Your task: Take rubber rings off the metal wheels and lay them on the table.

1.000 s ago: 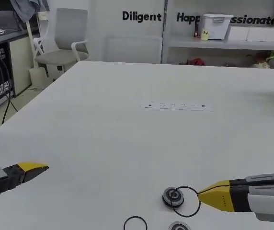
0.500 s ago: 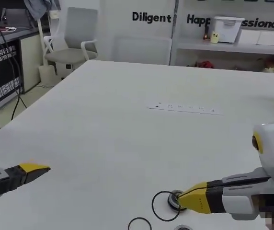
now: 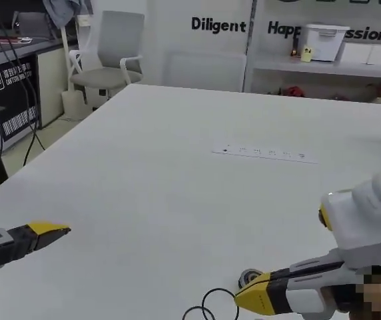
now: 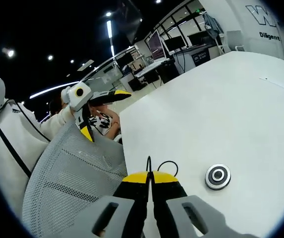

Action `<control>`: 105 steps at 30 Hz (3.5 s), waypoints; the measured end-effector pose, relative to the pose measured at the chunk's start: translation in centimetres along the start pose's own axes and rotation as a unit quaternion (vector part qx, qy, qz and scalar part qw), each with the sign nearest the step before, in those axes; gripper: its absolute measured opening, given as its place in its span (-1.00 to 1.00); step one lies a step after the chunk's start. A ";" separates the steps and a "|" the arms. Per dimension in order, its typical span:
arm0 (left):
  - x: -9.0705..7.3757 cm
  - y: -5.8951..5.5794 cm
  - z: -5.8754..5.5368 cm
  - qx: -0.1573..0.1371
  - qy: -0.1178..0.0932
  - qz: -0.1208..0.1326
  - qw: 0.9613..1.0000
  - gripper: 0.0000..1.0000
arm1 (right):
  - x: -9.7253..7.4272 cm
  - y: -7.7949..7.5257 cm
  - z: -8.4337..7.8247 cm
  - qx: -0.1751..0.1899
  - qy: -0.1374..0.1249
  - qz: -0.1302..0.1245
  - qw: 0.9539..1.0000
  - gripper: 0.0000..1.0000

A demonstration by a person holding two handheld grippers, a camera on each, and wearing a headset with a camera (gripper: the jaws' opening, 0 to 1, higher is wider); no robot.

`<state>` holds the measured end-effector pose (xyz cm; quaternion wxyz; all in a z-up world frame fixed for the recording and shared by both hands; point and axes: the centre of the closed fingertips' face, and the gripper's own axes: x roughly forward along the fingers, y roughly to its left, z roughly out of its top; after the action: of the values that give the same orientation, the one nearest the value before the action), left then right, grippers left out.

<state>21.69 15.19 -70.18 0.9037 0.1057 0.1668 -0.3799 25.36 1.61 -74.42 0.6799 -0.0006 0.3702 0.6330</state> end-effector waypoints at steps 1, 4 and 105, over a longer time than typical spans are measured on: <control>0.0 0.0 0.0 0.000 -0.001 0.000 1.000 1.00 | 0.1 -0.1 -0.1 0.001 0.002 0.000 1.000 -1.00; 0.0 0.1 0.1 0.001 -0.001 0.001 1.000 1.00 | 0.6 -0.6 -0.6 0.006 0.009 -0.002 1.000 -1.00; 1.3 0.0 4.6 0.024 -0.011 -0.032 0.999 1.00 | -10.1 -5.0 0.6 -0.056 -0.076 -0.162 0.982 -0.48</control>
<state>23.55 12.87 -66.47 0.8899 0.1179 0.1512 -0.4139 30.78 -7.83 -71.23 0.7984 -0.0503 0.2767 0.5324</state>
